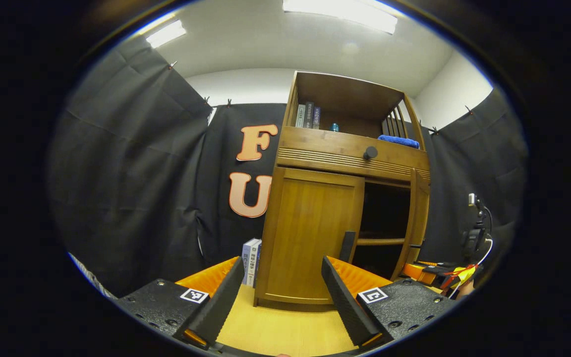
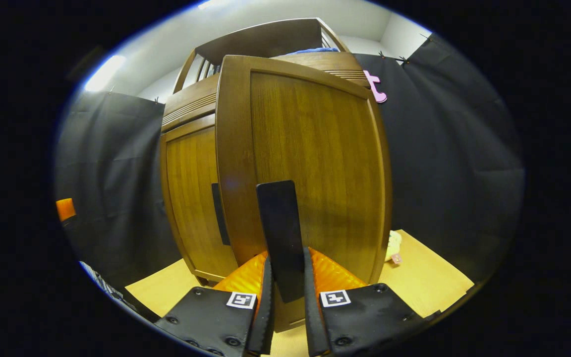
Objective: Open the right door of the double-door shoe cabinet with the right hand, and open the left door with the left hand.
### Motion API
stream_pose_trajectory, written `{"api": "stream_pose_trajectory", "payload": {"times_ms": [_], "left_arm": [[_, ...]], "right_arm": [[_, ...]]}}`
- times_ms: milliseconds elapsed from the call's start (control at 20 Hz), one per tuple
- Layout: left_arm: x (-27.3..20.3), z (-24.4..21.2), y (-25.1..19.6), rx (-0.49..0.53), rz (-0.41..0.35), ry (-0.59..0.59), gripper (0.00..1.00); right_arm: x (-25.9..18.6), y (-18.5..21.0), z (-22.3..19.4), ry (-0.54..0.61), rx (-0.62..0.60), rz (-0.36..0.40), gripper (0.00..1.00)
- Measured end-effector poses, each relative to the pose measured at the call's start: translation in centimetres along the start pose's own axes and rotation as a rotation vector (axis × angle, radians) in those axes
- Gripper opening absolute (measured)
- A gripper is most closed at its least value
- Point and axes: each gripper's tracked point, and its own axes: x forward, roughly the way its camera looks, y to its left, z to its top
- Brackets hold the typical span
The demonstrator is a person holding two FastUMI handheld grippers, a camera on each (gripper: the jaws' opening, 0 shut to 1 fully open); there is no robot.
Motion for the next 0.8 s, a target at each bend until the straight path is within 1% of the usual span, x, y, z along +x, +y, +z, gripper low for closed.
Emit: {"api": "stream_pose_trajectory", "payload": {"times_ms": [50,150,200,250,350,400,450,500,550,600,650,700,750,800], "left_arm": [[0.0,-0.2,-0.4,0.001,-0.01,0.002,0.94],[0.3,-0.5,-1.1,0.007,-0.028,0.005,0.94],[0.4,-0.8,-1.4,0.007,-0.035,0.011,0.94],[0.4,-1.1,-1.7,0.003,-0.042,0.018,0.92],[0.3,-1.4,-2.5,-0.01,-0.061,0.027,0.92],[0.3,-1.5,-2.7,-0.011,-0.067,0.029,0.94],[0.2,-1.5,-2.8,-0.009,-0.071,0.029,0.94],[0.3,-1.5,-2.8,-0.006,-0.072,0.03,0.98],[0.3,-1.7,-2.9,-0.006,-0.074,0.031,0.98],[0.3,-1.7,-3.0,-0.009,-0.076,0.032,0.95],[0.2,-1.8,-3.0,-0.013,-0.079,0.033,0.95],[0.2,-1.8,-3.2,-0.015,-0.082,0.035,0.95],[0.3,-1.9,-3.3,-0.016,-0.085,0.038,0.95],[0.3,-2.0,-3.3,-0.016,-0.087,0.041,0.98]], "right_arm": [[-0.7,-0.5,0.0,-0.003,-0.001,-0.007,0.38],[-2.1,-1.6,0.1,-0.007,0.015,-0.018,0.38],[-2.5,-2.0,0.3,-0.009,0.025,-0.026,0.36],[-2.9,-2.4,0.3,-0.008,0.031,-0.033,0.35],[-3.7,-3.3,0.4,-0.006,0.03,-0.051,0.34],[-4.0,-3.7,0.4,0.0,0.028,-0.062,0.29],[-4.4,-4.0,0.3,0.005,0.03,-0.074,0.38],[-4.6,-4.4,0.4,0.006,0.034,-0.086,0.33],[-5.0,-4.8,0.5,0.002,0.036,-0.097,0.33],[-5.2,-5.2,0.5,-0.001,0.037,-0.108,0.33],[-5.3,-5.6,0.4,0.002,0.036,-0.118,0.33],[-5.5,-6.1,0.3,0.007,0.037,-0.13,0.37],[-5.8,-6.6,0.3,0.007,0.038,-0.143,0.37],[-6.0,-7.1,0.4,0.006,0.038,-0.156,0.37]]}}
